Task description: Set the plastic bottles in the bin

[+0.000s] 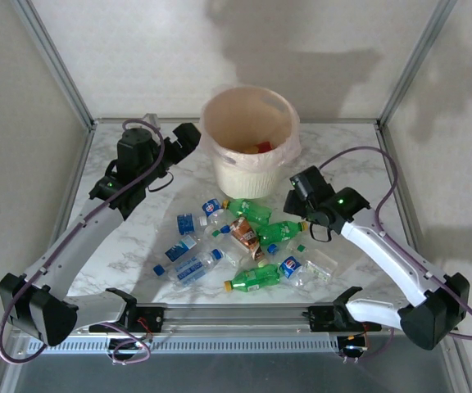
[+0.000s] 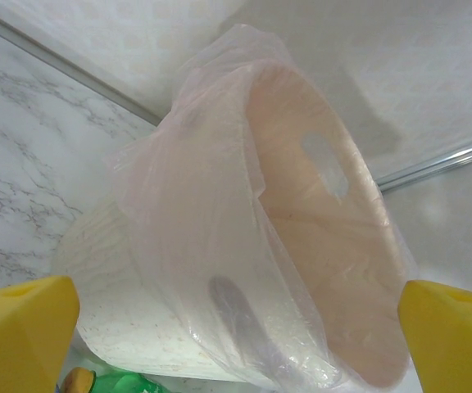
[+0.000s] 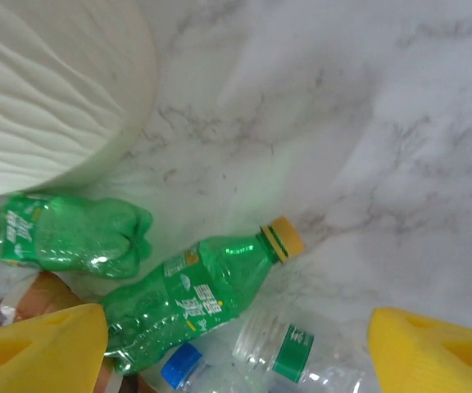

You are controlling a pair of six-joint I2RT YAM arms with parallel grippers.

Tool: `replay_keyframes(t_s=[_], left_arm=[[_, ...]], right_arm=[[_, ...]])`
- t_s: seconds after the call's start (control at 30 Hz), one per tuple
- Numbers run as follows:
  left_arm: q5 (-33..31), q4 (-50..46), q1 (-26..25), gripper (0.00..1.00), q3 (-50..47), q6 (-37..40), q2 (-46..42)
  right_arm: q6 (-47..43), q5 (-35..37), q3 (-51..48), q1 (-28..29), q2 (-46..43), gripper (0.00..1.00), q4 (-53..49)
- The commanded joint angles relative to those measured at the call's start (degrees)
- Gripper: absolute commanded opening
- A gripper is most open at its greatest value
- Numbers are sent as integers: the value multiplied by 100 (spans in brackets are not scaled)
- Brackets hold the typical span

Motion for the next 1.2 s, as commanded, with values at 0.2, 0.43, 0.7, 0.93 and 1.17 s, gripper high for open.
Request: replay_keyframes(t_s=[0.2, 0.43, 0.7, 0.93, 1.17], left_arm=[[13, -10, -30, 98, -152, 64, -65], [43, 5, -30, 97, -278, 68, -76], [59, 56, -30, 96, -405, 65, -110], [114, 92, -37, 96, -451, 57, -74], [98, 125, -31, 95, -530, 45, -74]], right_arm=[[1376, -953, -963, -895, 91, 71, 1231], [1657, -1867, -1493, -1783, 329, 68, 1953], [1846, -2278, -1809, -2012, 575, 67, 2284], [1921, -2587, -2075, -2172, 847, 67, 2739], [1981, -2878, -2230, -2181, 1125, 67, 3183]])
